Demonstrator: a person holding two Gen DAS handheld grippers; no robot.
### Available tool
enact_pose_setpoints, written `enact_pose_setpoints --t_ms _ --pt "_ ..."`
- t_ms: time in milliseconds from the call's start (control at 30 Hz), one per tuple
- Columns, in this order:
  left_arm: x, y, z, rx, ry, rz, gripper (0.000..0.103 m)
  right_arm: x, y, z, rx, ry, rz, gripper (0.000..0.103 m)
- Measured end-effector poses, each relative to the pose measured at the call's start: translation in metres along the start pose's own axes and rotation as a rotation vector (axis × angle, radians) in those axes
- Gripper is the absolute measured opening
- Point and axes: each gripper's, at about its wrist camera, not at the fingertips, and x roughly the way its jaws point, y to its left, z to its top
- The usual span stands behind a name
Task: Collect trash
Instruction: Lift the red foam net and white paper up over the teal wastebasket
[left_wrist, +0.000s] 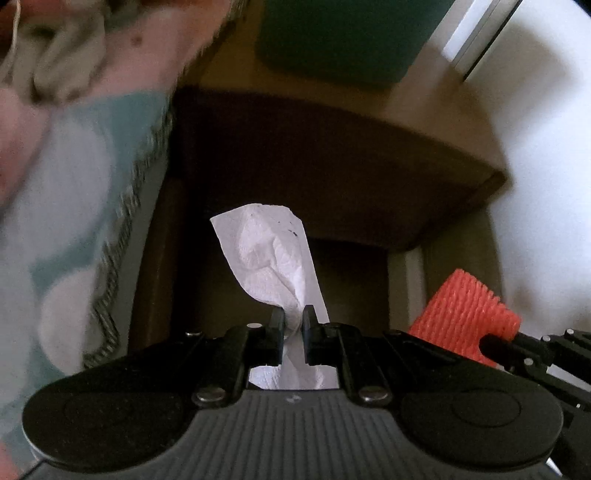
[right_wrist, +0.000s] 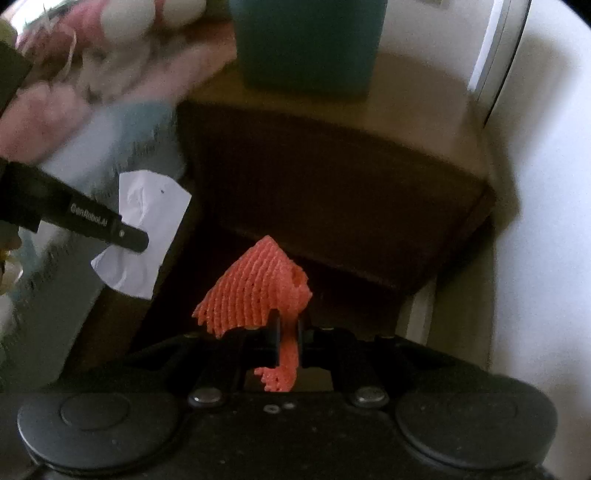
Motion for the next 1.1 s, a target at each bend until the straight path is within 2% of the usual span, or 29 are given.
enact_pose_setpoints --t_ms 100,300,533,833,1000,1100 --pt "-0.024 -0.016 0.023 0.011 -0.038 -0.011 0.010 -0.028 -0.007 0.032 0.017 -0.042 0.000 0.007" --pt "-0.093 -0.031 0.066 0.032 -0.110 -0.042 0.010 -0.085 -0.013 0.071 0.052 -0.122 0.004 0.007" --pt "-0.149 -0.042 0.100 0.071 -0.190 -0.057 0.010 -0.141 -0.017 0.121 0.042 -0.234 -0.016 0.007" --pt "-0.190 -0.050 0.148 0.097 -0.285 -0.077 0.010 -0.187 -0.026 0.178 0.047 -0.352 -0.058 0.007" --pt "-0.206 -0.058 0.182 0.122 -0.334 -0.101 0.010 -0.196 -0.028 0.217 0.026 -0.422 -0.081 0.007" --pt "-0.214 -0.062 0.205 0.131 -0.367 -0.099 0.010 -0.200 -0.036 0.241 0.062 -0.442 -0.067 0.007"
